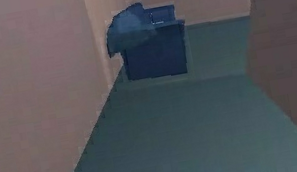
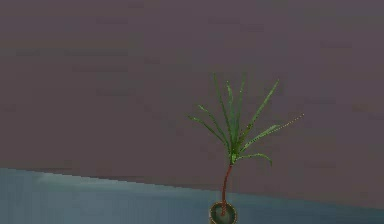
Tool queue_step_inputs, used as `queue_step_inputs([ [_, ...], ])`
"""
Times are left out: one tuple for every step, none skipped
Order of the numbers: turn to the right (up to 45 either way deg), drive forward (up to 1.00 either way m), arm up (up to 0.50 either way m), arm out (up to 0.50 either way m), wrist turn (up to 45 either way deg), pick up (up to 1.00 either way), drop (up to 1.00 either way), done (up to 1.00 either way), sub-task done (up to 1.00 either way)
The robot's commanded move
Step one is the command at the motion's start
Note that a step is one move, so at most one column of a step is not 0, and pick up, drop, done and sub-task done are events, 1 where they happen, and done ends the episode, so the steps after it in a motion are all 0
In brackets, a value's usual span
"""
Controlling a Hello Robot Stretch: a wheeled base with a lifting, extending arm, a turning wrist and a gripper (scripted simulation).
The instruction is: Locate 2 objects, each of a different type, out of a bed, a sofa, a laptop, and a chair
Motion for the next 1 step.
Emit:
queue_step_inputs([
  [-6.0,0.00,0.00,0.00,0.0,0.00,0.00,0.00,0.00],
])
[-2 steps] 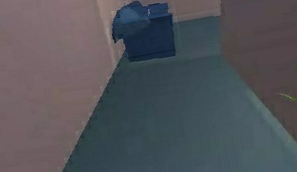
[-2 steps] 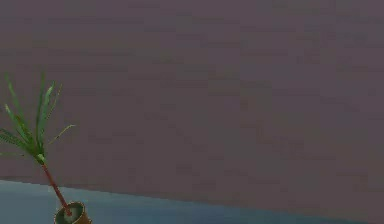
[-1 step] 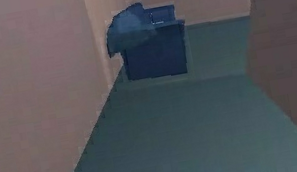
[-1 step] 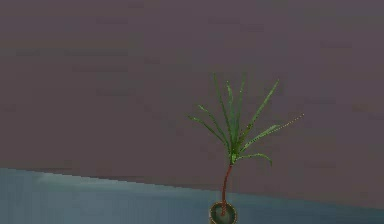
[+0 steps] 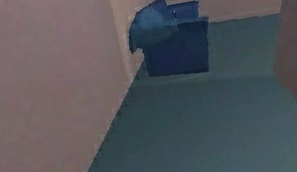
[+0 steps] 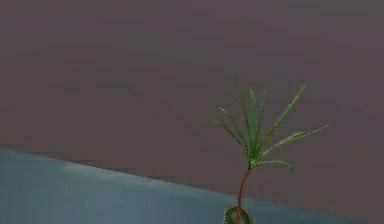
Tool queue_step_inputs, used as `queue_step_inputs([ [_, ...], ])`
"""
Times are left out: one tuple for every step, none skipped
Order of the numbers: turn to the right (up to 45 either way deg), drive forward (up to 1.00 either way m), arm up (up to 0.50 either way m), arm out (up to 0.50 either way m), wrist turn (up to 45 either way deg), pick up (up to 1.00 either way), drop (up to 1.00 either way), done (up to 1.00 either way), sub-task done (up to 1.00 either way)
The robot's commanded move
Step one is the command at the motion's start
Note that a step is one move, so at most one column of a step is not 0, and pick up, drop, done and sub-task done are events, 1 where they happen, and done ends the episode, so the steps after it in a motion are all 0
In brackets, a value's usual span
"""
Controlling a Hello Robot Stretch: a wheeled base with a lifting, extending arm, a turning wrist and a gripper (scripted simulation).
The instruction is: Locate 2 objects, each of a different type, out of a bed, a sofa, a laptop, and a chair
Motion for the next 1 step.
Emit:
queue_step_inputs([
  [0.0,0.20,0.00,0.00,0.0,0.00,0.00,0.00,0.00],
])
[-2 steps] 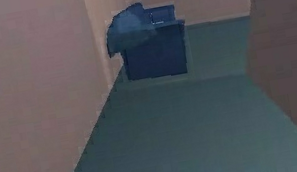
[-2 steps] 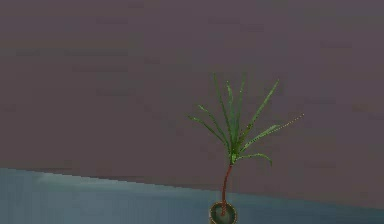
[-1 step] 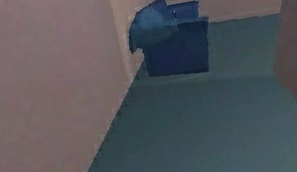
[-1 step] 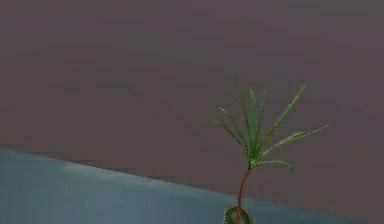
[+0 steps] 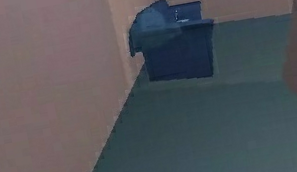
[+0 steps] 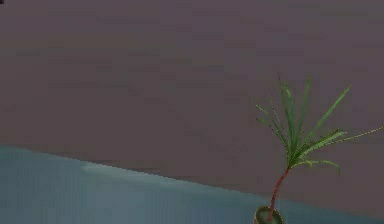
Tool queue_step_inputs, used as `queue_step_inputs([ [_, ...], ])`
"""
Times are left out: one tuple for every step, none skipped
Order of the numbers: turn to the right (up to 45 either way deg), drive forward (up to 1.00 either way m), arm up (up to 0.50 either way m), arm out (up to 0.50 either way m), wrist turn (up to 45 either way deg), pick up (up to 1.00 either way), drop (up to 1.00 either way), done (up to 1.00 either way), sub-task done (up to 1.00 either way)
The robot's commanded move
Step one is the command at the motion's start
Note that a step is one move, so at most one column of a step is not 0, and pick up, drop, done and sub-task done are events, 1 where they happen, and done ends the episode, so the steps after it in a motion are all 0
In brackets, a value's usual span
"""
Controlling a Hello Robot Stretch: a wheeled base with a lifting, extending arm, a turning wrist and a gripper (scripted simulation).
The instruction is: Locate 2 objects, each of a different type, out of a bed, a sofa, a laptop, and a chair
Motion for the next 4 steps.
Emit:
queue_step_inputs([
  [18.0,0.00,0.00,0.00,0.0,0.00,0.00,0.00,0.00],
  [3.0,0.00,0.00,0.00,0.0,0.00,0.00,0.00,0.00],
  [0.0,1.00,0.00,0.00,0.0,0.00,0.00,0.00,0.00],
  [0.0,1.00,0.00,0.00,0.0,0.00,0.00,0.00,0.00],
])
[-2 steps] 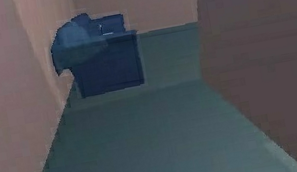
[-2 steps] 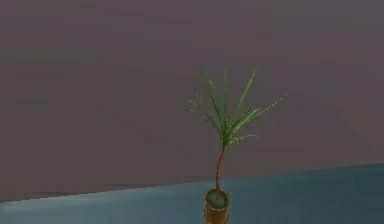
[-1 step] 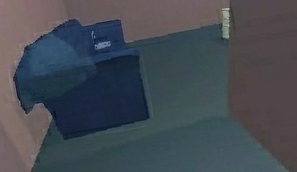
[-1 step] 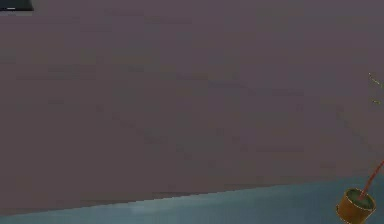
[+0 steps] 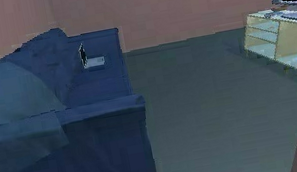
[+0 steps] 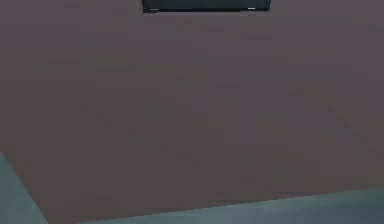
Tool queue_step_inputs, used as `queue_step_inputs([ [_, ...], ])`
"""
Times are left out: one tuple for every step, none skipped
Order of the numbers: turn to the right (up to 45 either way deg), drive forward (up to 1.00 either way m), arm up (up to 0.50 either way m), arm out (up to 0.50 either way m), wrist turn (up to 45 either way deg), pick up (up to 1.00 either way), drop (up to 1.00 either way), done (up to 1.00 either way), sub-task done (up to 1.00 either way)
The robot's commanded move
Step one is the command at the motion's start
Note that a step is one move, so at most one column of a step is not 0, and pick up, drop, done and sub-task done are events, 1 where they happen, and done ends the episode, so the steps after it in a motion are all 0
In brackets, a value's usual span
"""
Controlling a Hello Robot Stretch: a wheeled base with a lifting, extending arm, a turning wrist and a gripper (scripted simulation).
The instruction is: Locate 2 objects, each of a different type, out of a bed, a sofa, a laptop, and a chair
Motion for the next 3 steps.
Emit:
queue_step_inputs([
  [0.0,0.25,0.00,0.00,0.0,0.00,0.00,0.00,0.00],
  [-21.0,0.00,0.00,0.00,0.0,0.00,0.00,0.00,0.00],
  [0.0,0.00,0.00,0.00,0.0,0.00,0.00,1.00,0.00],
])
